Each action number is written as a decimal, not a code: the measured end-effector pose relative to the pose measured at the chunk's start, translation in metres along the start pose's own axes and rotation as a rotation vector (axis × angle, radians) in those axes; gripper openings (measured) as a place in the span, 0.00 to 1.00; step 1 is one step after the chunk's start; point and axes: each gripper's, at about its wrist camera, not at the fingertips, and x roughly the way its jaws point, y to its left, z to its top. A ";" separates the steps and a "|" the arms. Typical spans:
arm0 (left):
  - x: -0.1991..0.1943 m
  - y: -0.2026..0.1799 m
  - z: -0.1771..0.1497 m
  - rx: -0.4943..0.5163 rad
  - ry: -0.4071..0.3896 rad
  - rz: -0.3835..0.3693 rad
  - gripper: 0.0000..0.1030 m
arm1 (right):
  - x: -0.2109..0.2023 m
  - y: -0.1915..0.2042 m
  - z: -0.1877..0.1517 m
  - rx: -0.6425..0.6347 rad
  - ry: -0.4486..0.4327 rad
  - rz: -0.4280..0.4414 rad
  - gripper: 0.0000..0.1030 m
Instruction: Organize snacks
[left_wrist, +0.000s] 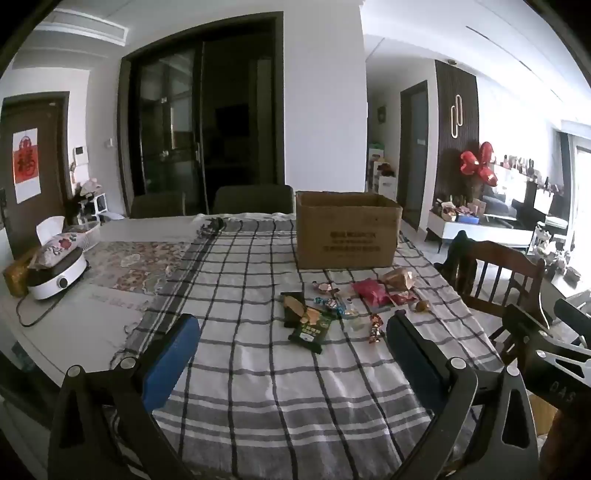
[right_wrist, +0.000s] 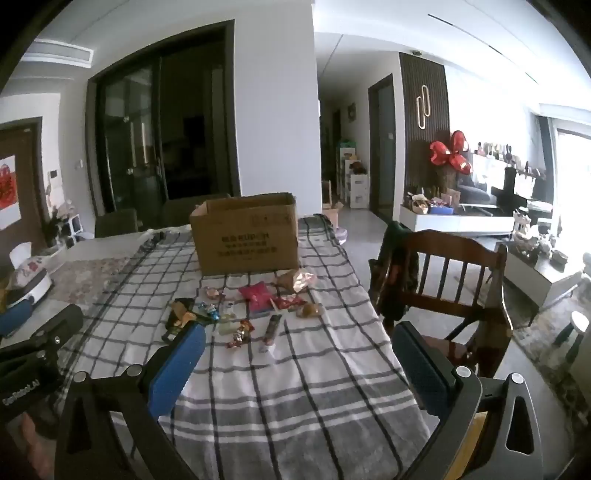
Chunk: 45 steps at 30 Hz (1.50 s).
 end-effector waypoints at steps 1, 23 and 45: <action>0.000 0.000 0.000 -0.002 -0.001 0.000 1.00 | 0.000 0.000 0.000 0.006 0.003 0.003 0.99; -0.008 -0.002 0.004 0.008 -0.023 0.002 1.00 | -0.001 -0.001 0.000 0.015 0.005 0.009 0.99; -0.013 -0.001 0.008 0.004 -0.032 0.001 1.00 | -0.002 0.000 0.001 0.014 0.003 0.010 0.99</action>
